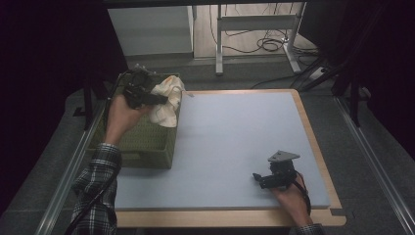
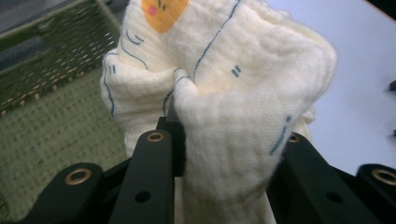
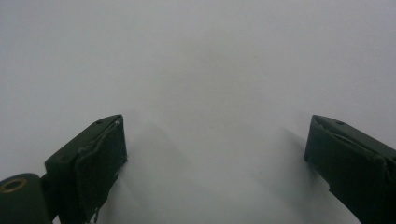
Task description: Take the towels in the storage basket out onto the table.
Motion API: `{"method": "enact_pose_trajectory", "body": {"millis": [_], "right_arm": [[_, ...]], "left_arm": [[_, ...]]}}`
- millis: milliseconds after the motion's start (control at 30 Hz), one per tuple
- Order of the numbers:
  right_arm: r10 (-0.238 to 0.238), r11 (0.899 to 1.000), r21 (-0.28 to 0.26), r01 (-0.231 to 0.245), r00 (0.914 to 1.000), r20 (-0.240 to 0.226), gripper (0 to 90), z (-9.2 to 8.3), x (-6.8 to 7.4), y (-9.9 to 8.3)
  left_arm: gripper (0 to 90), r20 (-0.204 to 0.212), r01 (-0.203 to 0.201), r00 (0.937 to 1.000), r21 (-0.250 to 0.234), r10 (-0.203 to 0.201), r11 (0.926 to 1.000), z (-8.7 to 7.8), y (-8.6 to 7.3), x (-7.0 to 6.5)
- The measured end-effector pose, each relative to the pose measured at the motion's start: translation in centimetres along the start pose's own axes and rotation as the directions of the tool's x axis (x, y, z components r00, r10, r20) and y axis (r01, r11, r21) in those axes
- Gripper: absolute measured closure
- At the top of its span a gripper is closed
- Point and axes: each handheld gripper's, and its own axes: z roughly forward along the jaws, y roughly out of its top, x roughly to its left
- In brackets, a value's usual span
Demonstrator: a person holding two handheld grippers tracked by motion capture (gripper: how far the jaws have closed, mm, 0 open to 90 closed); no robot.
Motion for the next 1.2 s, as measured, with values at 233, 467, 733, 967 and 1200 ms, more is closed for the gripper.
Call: {"method": "enact_pose_trajectory", "body": {"millis": [233, 467, 733, 967, 1200], "right_arm": [[0.003, 1.000, 0.001, -0.003, 1.0000, -0.001, 5.7, 0.0, 0.0, 0.0], [0.002, 1.000, 0.001, -0.002, 1.0000, -0.001, 5.7, 0.0, 0.0, 0.0], [0.002, 1.000, 0.001, -0.002, 1.0000, -0.002, 5.7, 0.0, 0.0, 0.0], [0.002, 1.000, 0.001, -0.002, 1.0000, -0.003, 5.7, 0.0, 0.0, 0.0], [0.001, 1.000, 0.001, -0.001, 1.0000, -0.002, 5.7, 0.0, 0.0, 0.0]], "left_arm": [[70.3, 0.028, -0.048, 0.9985, 0.004, 0.048, 0.9988, 0.8, 1.2, -2.2], [70.2, 0.068, -0.085, 0.9941, 0.001, 0.085, 0.9964, 2.4, 2.5, -4.7], [70.0, 0.117, -0.110, 0.9872, 0.008, 0.108, 0.9939, 5.5, 3.1, -7.4], [69.9, 0.150, -0.127, 0.9810, 0.014, 0.124, 0.9918, 8.1, 2.7, -9.0], [69.7, 0.182, -0.148, 0.9729, 0.015, 0.143, 0.9888, 10.8, 1.6, -10.5]]}}
